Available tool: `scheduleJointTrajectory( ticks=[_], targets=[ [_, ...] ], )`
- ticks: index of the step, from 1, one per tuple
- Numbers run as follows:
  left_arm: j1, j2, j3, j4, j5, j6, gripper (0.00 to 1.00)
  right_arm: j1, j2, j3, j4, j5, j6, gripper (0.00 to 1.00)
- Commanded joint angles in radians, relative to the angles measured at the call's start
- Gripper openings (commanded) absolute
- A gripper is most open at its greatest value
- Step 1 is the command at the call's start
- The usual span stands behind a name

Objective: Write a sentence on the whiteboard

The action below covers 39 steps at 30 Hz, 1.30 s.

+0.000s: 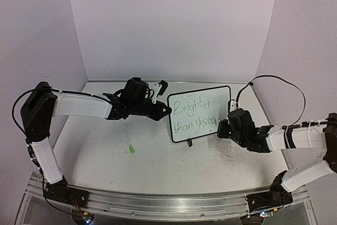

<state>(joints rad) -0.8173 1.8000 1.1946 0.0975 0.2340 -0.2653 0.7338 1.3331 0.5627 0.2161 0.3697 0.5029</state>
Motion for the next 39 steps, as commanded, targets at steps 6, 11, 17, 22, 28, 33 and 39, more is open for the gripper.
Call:
scheduleJointTrajectory(
  ticks=[6, 11, 17, 22, 28, 33, 39],
  targets=[
    [0.01, -0.047, -0.007, 0.008, -0.062, 0.043, 0.0, -0.008, -0.006, 0.049, 0.029, 0.053, -0.015, 0.0],
    [0.011, -0.047, -0.007, 0.008, -0.07, 0.047, 0.0, -0.01, -0.034, 0.044, 0.027, 0.069, -0.017, 0.0],
    [0.01, -0.046, -0.01, 0.008, -0.078, 0.051, 0.0, -0.009, -0.097, 0.028, -0.029, 0.039, 0.003, 0.0],
    [0.01, -0.048, -0.007, 0.008, -0.084, 0.054, 0.0, -0.009, -0.246, -0.043, -0.098, -0.04, 0.02, 0.0],
    [0.01, -0.049, -0.009, 0.008, -0.079, 0.051, 0.0, -0.009, -0.278, -0.055, -0.122, -0.022, -0.002, 0.0],
    [0.01, -0.047, -0.007, 0.007, -0.081, 0.051, 0.0, -0.009, -0.269, -0.061, -0.11, -0.009, -0.019, 0.0],
    [0.01, -0.049, -0.007, 0.008, -0.08, 0.055, 0.0, -0.01, -0.251, -0.06, -0.094, 0.005, -0.04, 0.0]
  ],
)
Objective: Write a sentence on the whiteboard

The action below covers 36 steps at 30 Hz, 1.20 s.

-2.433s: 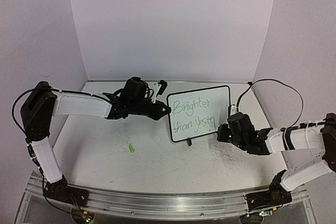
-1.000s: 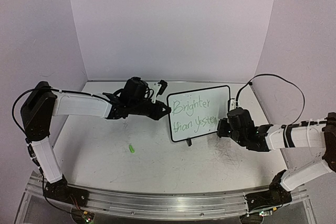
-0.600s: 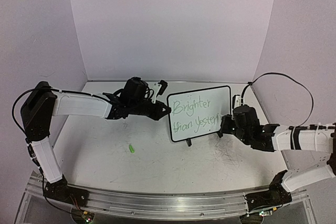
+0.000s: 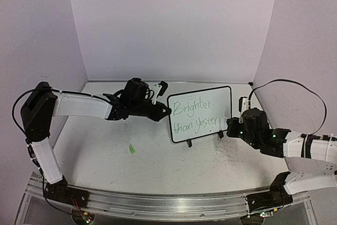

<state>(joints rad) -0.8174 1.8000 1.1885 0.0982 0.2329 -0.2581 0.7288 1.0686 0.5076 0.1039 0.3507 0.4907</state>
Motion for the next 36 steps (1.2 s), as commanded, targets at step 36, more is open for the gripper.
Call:
scheduleJointTrajectory(
  ticks=[36],
  targets=[
    [0.008, -0.047, 0.001, 0.007, -0.064, 0.04, 0.0, -0.13, 0.103, -0.017, 0.141, -0.193, -0.063, 0.0]
  ],
)
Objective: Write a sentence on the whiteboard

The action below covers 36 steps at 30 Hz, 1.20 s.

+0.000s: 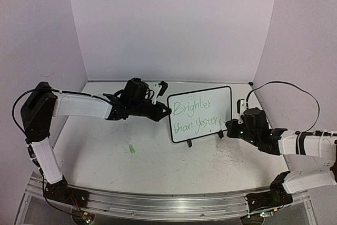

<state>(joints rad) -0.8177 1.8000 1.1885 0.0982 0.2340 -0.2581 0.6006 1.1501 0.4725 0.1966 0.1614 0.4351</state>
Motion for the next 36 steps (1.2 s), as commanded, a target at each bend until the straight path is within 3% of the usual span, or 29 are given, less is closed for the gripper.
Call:
scheduleJointTrajectory(
  ticks=[1, 18, 36],
  targets=[
    [0.008, -0.047, 0.001, 0.007, -0.065, 0.04, 0.0, -0.002, 0.026, 0.02, 0.053, 0.001, -0.008, 0.0],
    [0.003, -0.045, 0.001, 0.007, -0.069, 0.045, 0.0, -0.001, 0.091, 0.029, 0.134, 0.074, -0.003, 0.0],
    [0.0, -0.045, 0.002, 0.007, -0.069, 0.046, 0.0, 0.0, 0.106, 0.027, 0.118, -0.026, 0.009, 0.0]
  ],
)
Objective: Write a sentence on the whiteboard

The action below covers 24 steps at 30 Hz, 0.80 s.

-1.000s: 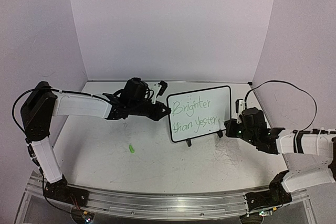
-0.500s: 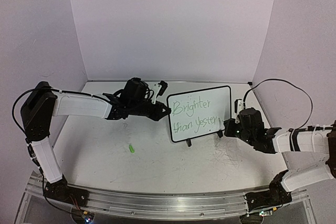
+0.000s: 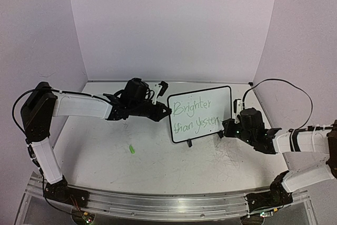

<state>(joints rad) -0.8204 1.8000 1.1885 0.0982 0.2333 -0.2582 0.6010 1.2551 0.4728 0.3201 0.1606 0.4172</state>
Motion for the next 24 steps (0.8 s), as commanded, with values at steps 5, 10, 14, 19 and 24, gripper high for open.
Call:
scheduleJointTrajectory(
  ticks=[5, 10, 14, 19, 24],
  targets=[
    [0.002, -0.048, 0.002, 0.006, -0.068, 0.046, 0.0, -0.001, 0.003, 0.034, -0.053, -0.013, 0.071, 0.0],
    [0.0, -0.052, 0.001, 0.007, -0.069, 0.046, 0.0, -0.001, 0.026, 0.052, -0.086, 0.013, 0.092, 0.0],
    [0.0, -0.054, 0.0, 0.007, -0.072, 0.048, 0.0, -0.001, 0.028, 0.054, -0.08, 0.037, 0.087, 0.0],
    [-0.001, -0.052, 0.001, 0.007, -0.071, 0.049, 0.0, -0.001, 0.036, 0.068, -0.037, 0.077, 0.065, 0.0],
    [-0.002, -0.048, 0.001, 0.007, -0.072, 0.05, 0.0, 0.0, 0.027, 0.087, -0.026, 0.099, 0.051, 0.0]
  ],
)
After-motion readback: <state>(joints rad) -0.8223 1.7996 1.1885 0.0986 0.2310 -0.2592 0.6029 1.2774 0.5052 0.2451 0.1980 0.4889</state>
